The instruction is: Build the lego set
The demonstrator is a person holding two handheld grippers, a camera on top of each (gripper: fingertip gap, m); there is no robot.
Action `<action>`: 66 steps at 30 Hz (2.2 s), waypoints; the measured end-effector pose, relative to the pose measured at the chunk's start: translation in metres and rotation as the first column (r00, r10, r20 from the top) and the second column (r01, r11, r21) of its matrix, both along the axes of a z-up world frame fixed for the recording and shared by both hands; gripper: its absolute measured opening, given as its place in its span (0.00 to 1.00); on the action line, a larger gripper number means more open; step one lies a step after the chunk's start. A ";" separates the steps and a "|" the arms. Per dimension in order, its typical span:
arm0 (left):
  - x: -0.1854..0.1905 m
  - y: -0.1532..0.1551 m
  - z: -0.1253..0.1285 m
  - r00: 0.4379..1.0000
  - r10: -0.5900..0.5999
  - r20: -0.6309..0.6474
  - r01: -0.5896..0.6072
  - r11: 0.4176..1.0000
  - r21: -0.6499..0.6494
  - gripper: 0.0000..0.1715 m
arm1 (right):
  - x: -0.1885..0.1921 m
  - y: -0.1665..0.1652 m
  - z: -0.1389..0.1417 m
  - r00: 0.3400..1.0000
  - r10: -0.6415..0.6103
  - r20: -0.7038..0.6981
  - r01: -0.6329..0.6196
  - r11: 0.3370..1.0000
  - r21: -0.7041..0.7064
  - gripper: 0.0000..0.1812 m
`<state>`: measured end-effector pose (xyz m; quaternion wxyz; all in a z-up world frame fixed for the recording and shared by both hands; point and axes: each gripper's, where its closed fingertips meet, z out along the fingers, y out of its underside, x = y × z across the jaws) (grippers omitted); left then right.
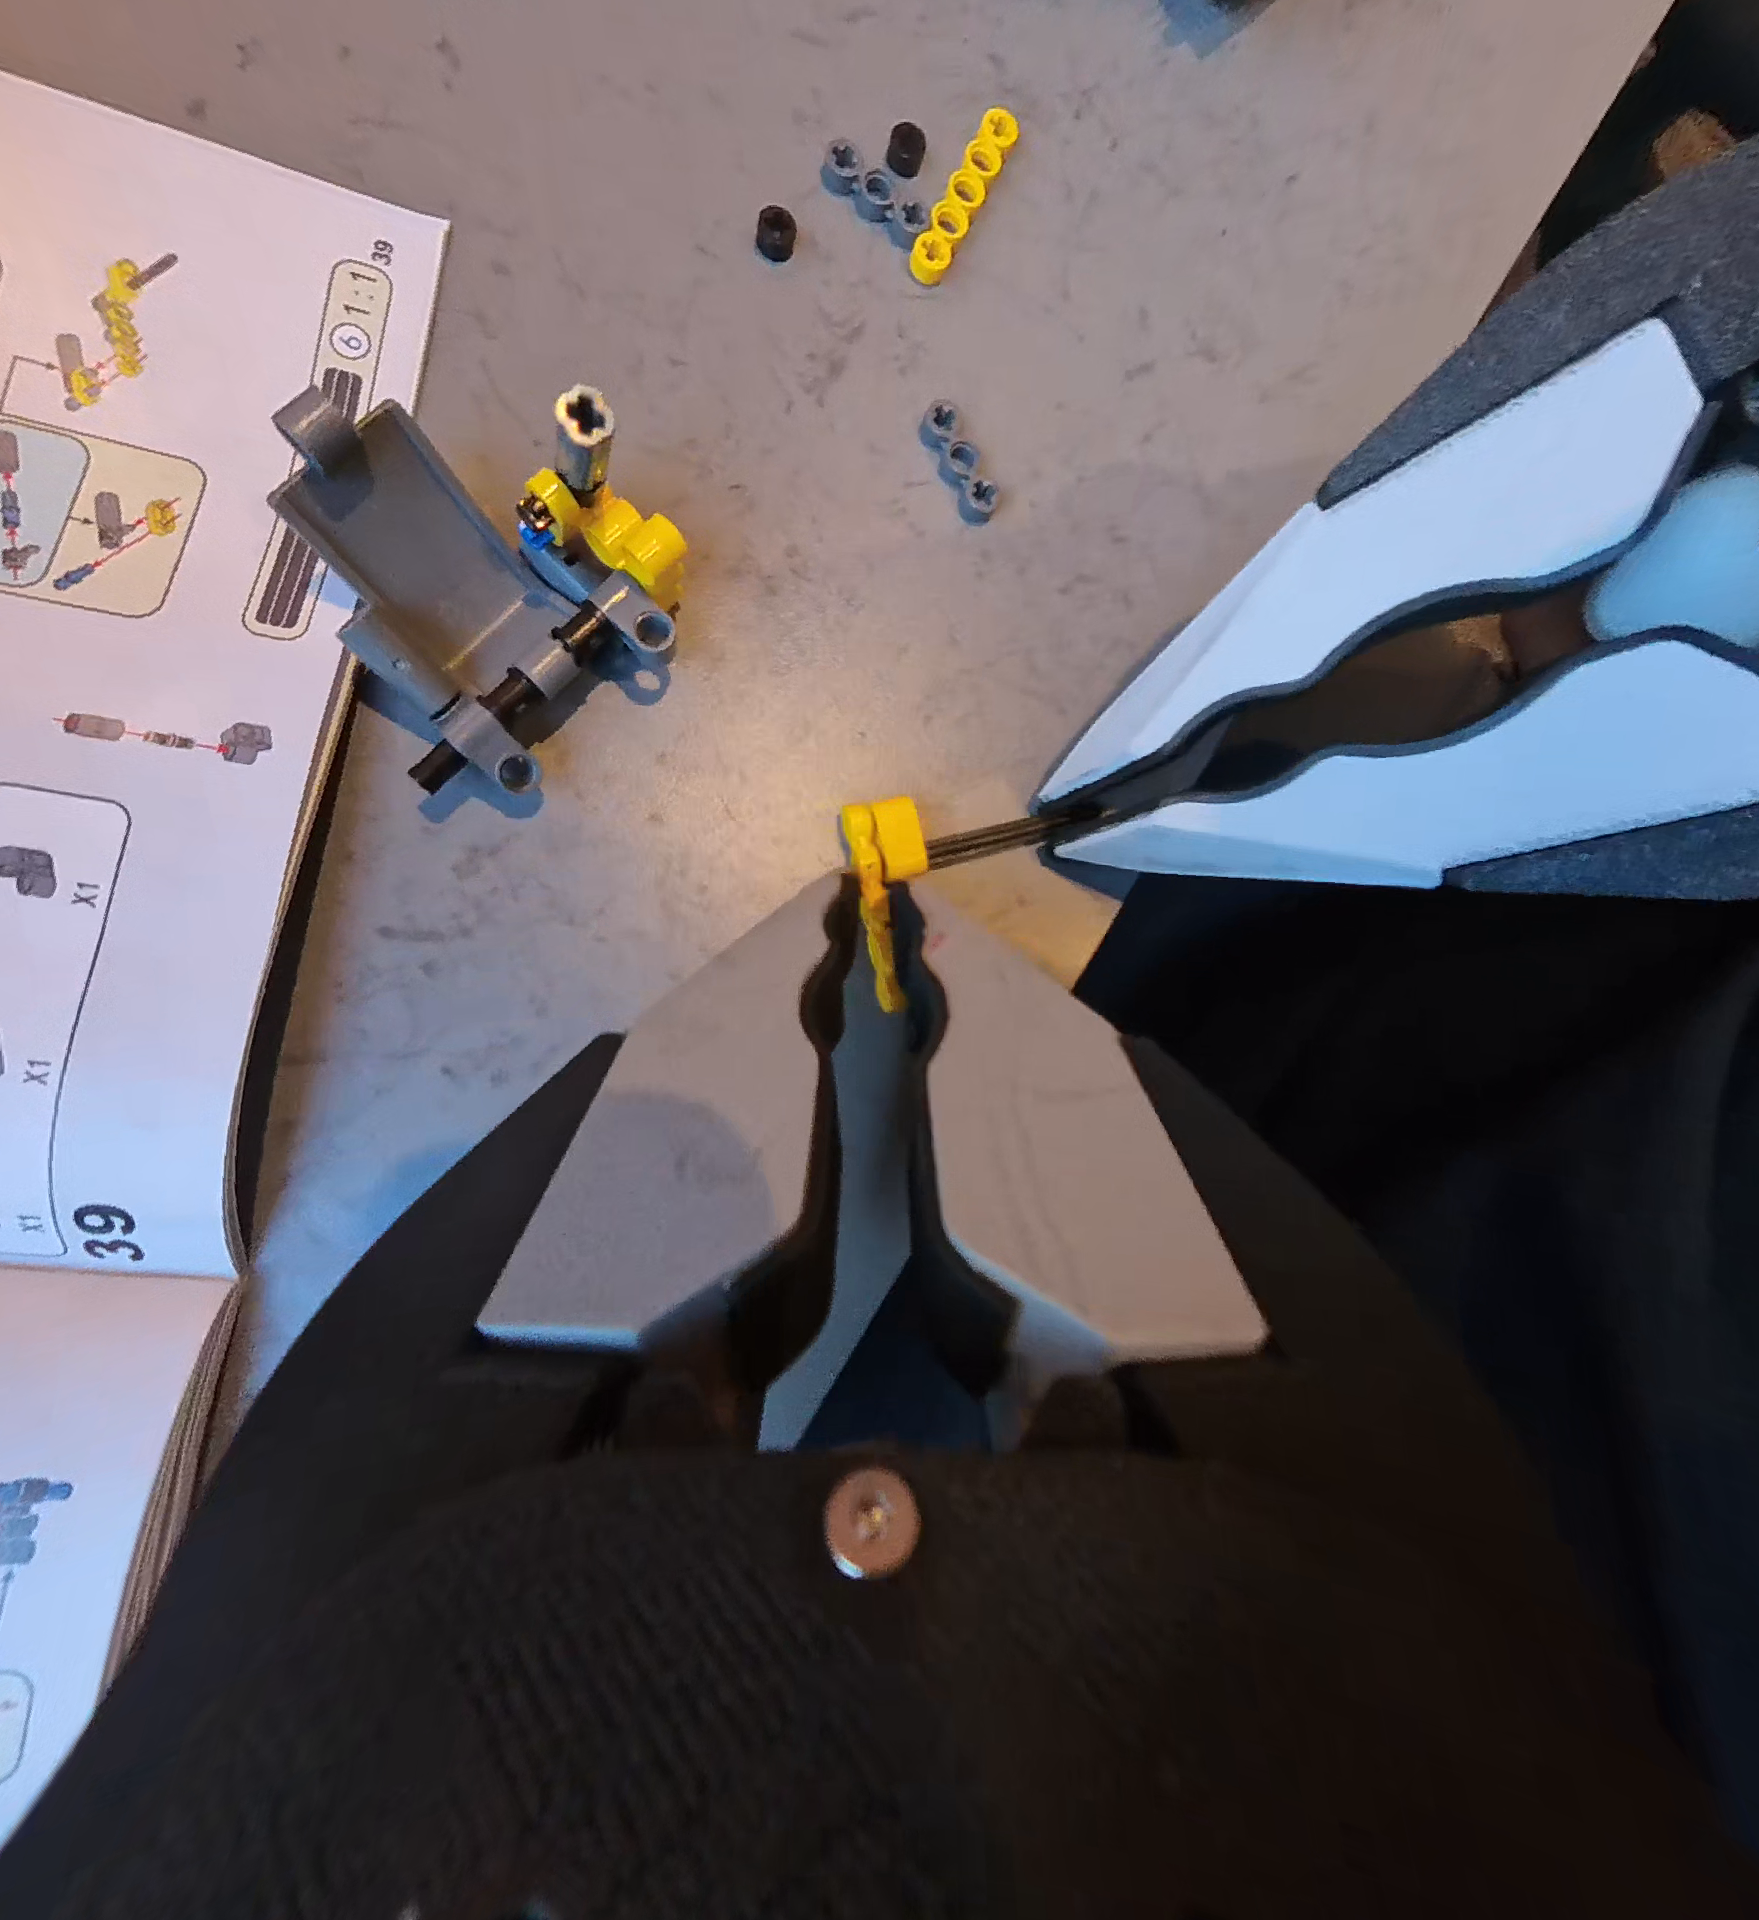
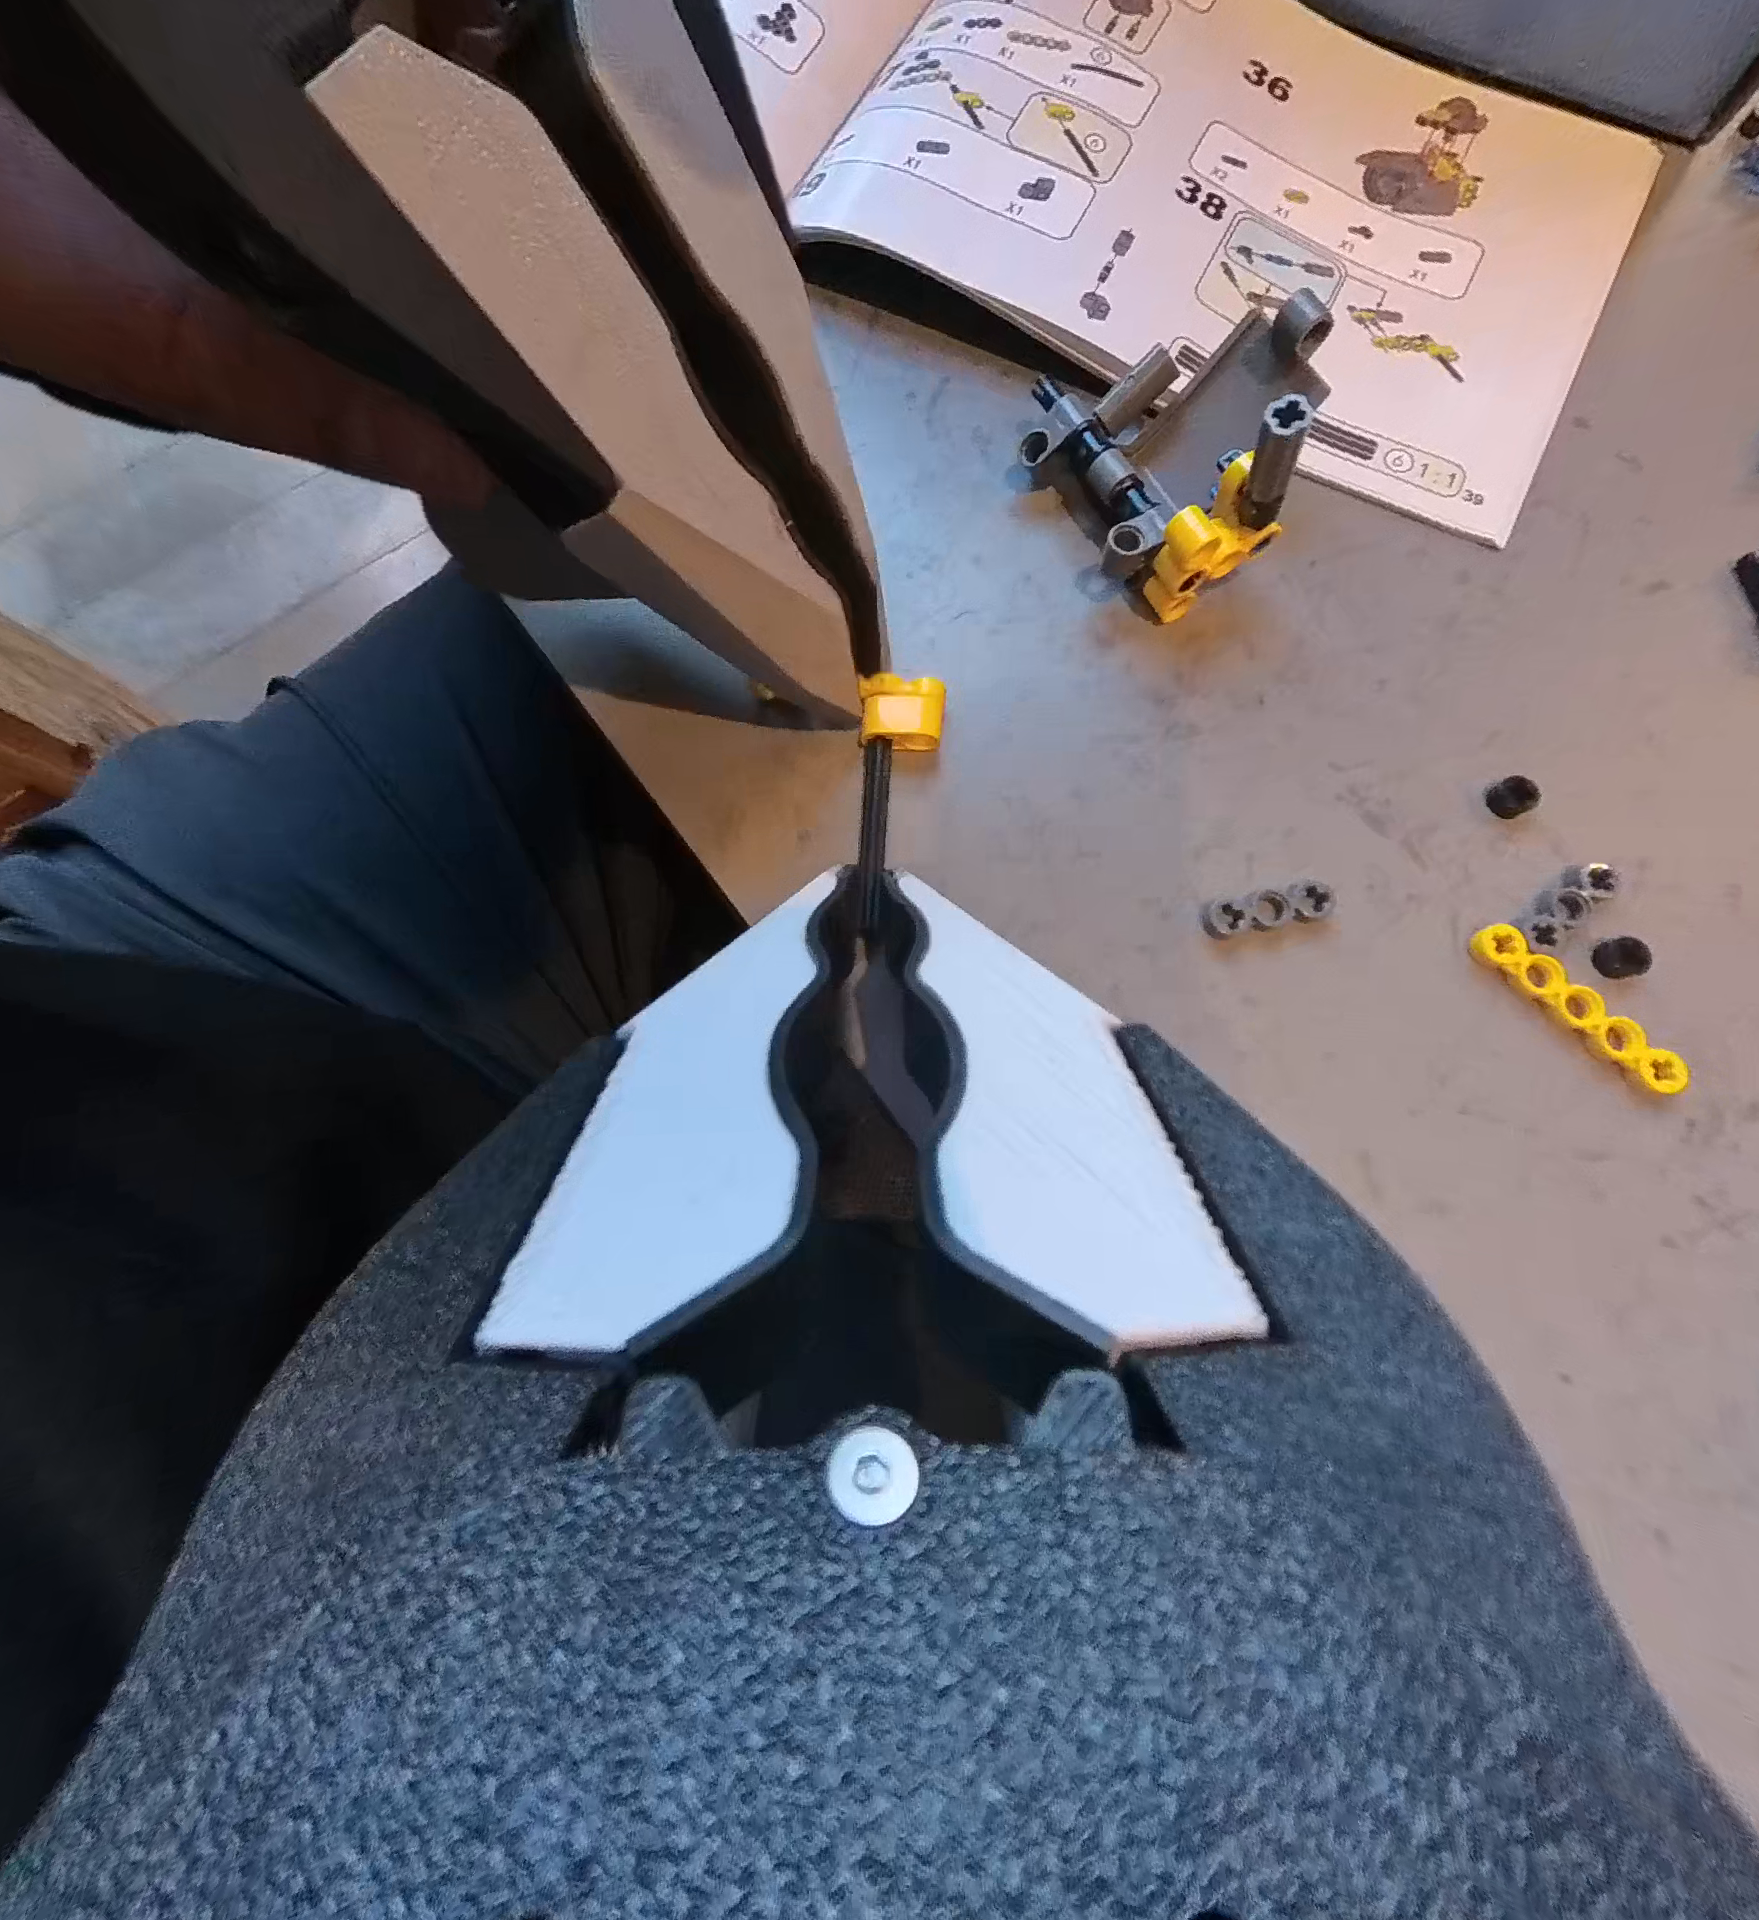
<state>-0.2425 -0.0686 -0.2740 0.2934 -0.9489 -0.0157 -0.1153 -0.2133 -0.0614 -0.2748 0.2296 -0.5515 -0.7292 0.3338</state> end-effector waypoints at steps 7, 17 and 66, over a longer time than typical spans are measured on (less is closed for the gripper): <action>0.000 0.001 0.000 1.000 -0.008 0.016 0.008 1.000 0.018 0.02 | 0.001 0.002 0.000 0.999 -0.048 -0.004 0.048 0.999 0.006 0.02; 0.001 0.003 0.000 1.000 -0.026 0.011 0.026 0.999 0.021 0.02 | 0.000 0.007 0.000 0.993 -0.116 -0.009 0.116 0.993 -0.008 0.02; -0.002 0.013 -0.002 0.980 -0.156 -0.127 0.151 0.987 -0.049 0.02 | -0.003 0.014 0.001 0.989 -0.145 -0.026 0.141 0.984 -0.112 0.01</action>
